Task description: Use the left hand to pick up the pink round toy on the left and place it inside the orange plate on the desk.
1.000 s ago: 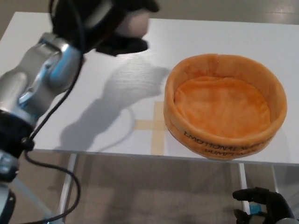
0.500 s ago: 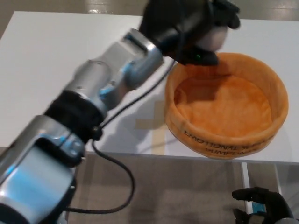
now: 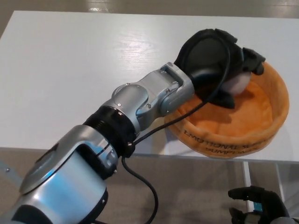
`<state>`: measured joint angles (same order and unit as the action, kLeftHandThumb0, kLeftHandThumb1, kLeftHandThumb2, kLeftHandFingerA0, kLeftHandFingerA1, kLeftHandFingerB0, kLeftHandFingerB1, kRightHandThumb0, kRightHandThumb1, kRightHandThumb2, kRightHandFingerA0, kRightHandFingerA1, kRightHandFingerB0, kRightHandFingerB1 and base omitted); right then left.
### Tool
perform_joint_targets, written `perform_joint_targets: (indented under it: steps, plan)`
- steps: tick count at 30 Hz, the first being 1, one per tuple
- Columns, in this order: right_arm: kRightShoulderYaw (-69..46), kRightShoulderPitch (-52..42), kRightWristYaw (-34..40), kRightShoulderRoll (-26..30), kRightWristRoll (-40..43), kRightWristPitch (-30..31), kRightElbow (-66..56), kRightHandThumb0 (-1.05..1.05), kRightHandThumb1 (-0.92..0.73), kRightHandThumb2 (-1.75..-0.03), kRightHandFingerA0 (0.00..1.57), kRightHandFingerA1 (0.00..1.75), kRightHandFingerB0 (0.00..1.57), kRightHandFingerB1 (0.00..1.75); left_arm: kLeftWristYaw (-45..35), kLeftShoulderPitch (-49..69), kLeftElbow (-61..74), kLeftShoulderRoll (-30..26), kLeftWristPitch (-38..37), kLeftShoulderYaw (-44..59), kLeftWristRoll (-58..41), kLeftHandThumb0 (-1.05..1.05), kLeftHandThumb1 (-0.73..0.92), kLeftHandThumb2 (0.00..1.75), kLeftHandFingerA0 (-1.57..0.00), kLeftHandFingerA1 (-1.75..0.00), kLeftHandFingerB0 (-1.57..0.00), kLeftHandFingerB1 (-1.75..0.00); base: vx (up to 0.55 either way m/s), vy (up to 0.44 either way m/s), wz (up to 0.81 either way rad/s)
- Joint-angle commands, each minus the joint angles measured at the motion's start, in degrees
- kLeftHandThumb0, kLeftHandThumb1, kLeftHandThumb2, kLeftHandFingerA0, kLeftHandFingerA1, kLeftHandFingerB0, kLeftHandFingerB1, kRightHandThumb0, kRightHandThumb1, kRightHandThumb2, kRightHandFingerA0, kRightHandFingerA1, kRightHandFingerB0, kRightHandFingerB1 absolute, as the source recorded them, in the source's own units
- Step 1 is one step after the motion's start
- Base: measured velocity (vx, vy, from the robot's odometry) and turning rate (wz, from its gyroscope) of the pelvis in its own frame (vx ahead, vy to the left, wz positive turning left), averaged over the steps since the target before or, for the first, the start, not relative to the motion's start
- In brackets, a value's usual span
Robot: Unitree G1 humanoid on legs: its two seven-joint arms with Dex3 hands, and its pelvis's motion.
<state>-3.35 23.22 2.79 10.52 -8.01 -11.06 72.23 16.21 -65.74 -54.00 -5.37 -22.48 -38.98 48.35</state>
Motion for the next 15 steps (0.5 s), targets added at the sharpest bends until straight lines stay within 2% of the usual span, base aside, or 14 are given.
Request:
perform_joint_targets:
  steps: [1, 2, 4, 13, 15]
  plan:
    - [-0.2, -0.4, 0.2, -0.3, 0.6, 0.1, 0.3, -0.22, -0.45, -0.84, 0.72, 0.89, 0.59, 0.77, -26.5, -0.7, 1.2, 1.0, 6.4, -0.4, -4.0, -0.87, 0.48, 0.91, 0.0, 0.0, 0.0, -0.09, 0.0, 0.0, 0.0]
    - [-0.3, -0.4, 0.3, -0.3, 0.7, 0.1, 0.3, -0.22, -0.45, -0.83, 0.73, 0.9, 0.6, 0.78, -28.3, -0.8, 1.3, 1.0, 6.7, -0.3, -4.3, -0.95, 0.52, 1.0, 0.0, 0.0, 0.0, -0.09, 0.0, 0.0, 0.0]
    - [-0.5, -0.4, 0.3, -0.4, 0.9, -0.2, 0.4, -0.22, -0.44, -0.83, 0.75, 0.91, 0.6, 0.78, -31.0, -1.0, 1.4, 0.8, 7.0, -0.2, -4.7, -0.99, 0.58, 1.04, 0.0, 0.0, 0.0, -0.08, 0.0, 0.0, 0.0]
    - [-0.4, 0.2, 0.5, -0.4, 0.9, 0.8, 0.4, -0.2, -0.45, -0.83, 0.72, 0.89, 0.59, 0.77, -33.2, -0.6, 4.5, 0.1, 7.4, 0.7, -4.9, -1.04, 0.63, 1.11, 0.0, 0.0, 0.0, -0.04, 0.0, 0.0, 0.0]
    - [-0.4, 0.2, 0.3, -0.4, 0.8, 0.6, 0.5, -0.21, -0.45, -0.84, 0.71, 0.88, 0.59, 0.77, -33.6, -0.3, 6.5, -0.4, 7.3, 1.6, -5.6, -1.05, 0.71, 1.15, 0.0, 0.0, 0.0, -0.04, 0.0, 0.0, 0.0]
